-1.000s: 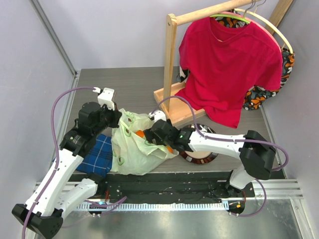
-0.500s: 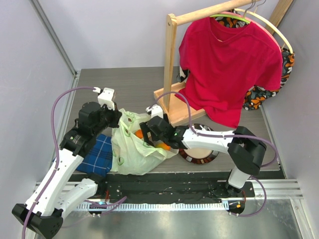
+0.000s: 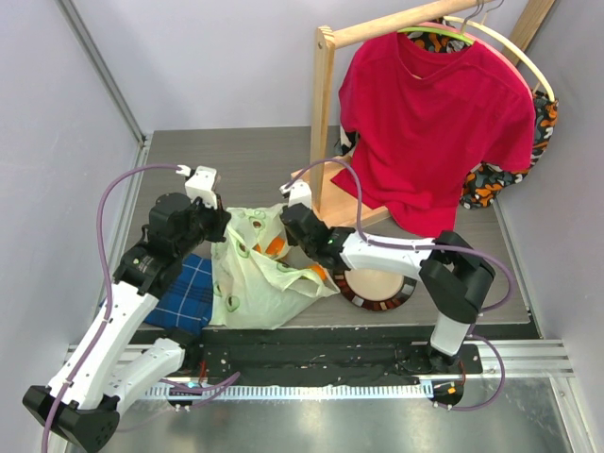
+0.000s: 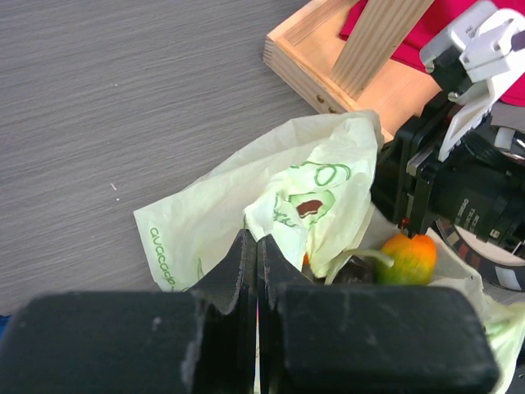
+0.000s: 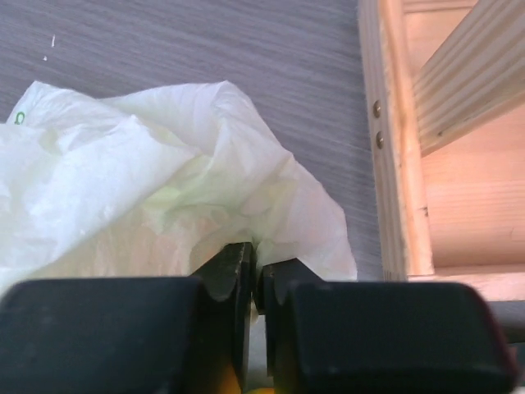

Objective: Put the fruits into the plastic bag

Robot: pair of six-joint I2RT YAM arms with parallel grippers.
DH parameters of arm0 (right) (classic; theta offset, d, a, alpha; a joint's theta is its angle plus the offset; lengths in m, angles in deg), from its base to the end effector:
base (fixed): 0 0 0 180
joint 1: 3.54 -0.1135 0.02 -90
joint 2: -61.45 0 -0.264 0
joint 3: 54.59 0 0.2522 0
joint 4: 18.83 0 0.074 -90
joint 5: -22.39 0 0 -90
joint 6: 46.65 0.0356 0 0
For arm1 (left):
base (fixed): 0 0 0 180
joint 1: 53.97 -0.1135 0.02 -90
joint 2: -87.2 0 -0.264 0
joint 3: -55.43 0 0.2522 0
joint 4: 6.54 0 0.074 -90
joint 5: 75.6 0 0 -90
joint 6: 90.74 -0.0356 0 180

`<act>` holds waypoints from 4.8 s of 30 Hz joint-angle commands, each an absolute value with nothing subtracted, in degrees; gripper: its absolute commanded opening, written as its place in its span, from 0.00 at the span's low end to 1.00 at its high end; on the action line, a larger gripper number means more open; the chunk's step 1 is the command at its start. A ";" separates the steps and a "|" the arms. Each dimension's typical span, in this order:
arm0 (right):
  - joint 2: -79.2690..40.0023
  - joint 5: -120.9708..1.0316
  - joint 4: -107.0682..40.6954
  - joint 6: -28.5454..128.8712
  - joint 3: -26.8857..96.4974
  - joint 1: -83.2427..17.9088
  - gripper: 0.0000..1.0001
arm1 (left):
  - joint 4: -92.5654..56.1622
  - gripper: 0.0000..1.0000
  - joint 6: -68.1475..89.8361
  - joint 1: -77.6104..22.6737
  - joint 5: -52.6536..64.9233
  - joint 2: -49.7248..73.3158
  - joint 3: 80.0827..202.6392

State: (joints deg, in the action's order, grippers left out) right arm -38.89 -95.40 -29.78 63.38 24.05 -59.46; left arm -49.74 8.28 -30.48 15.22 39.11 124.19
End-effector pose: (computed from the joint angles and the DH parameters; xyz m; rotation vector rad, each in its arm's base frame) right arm 0.2326 0.3142 0.2230 -0.3700 2.0482 0.2919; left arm 0.1661 -0.0716 0.3570 0.2401 1.9666 -0.3567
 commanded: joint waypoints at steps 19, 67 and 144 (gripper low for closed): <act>-13.35 -96.97 -55.26 64.35 30.37 -59.09 0.01 | -47.72 0.00 10.61 -30.59 11.32 27.18 140.64; -14.06 -90.03 -48.68 63.22 23.25 -59.61 0.48 | -19.24 0.00 58.15 -10.99 12.18 48.95 92.75; -22.33 -117.56 -40.05 27.95 23.31 -66.29 0.01 | -43.22 0.00 36.20 -15.54 16.77 47.41 124.54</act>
State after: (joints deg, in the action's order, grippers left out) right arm -33.86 -123.20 -37.56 23.78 16.54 -66.11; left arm -41.95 44.37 -12.19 17.73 51.35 115.08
